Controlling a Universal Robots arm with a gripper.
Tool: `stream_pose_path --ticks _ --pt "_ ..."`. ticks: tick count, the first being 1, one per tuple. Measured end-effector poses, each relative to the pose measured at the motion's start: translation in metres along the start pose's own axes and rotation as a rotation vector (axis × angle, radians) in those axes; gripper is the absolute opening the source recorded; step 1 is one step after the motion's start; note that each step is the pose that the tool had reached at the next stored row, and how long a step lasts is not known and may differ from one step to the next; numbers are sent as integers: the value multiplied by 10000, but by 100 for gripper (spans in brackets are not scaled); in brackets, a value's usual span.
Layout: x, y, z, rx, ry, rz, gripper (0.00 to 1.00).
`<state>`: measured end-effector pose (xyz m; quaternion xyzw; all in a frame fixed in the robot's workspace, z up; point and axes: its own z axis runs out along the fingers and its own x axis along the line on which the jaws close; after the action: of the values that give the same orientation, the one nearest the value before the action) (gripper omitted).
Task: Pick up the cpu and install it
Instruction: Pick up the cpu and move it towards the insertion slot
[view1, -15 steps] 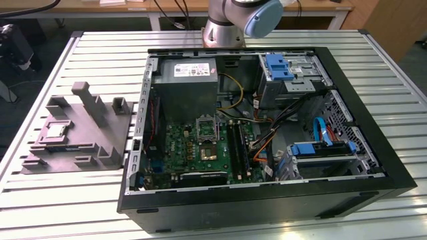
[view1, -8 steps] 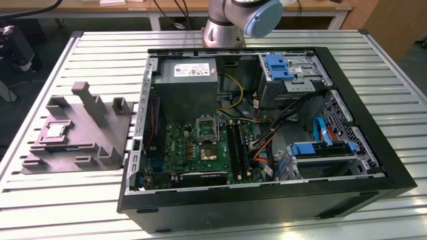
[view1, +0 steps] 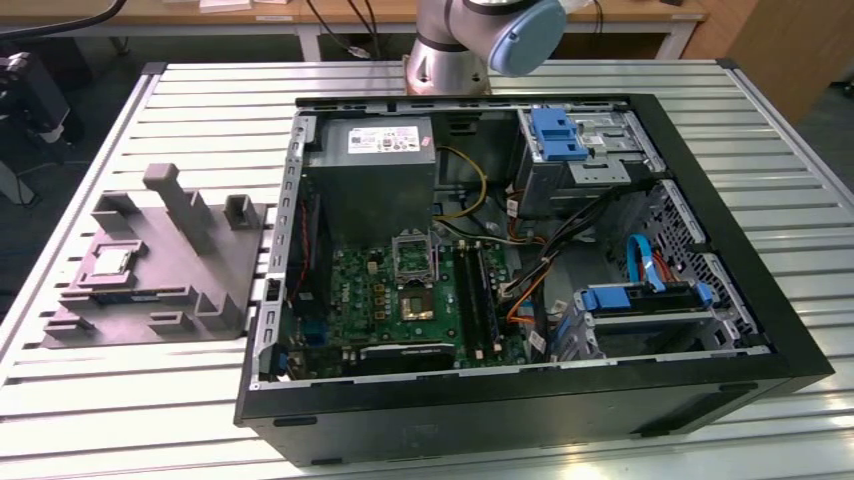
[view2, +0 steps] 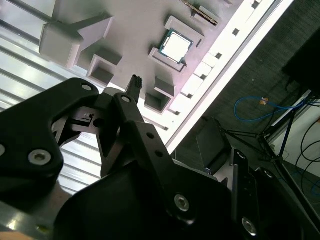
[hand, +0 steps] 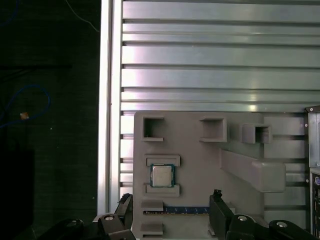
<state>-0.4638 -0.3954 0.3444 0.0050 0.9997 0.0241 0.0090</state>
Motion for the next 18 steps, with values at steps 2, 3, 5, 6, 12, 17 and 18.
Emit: stream_pose_path --ticks 2,3,5,6,12,17,18 --pt "0 0 1 1 0 0 71" --pt "0 0 1 0 0 0 71" --pt "0 0 2 0 -1 0 71" --pt "0 0 2 0 -1 0 71" --pt "0 0 11 41 -1 -1 71" --pt "0 -1 19 41 -2 -1 71" --pt "0 -1 22 41 -2 -1 71"
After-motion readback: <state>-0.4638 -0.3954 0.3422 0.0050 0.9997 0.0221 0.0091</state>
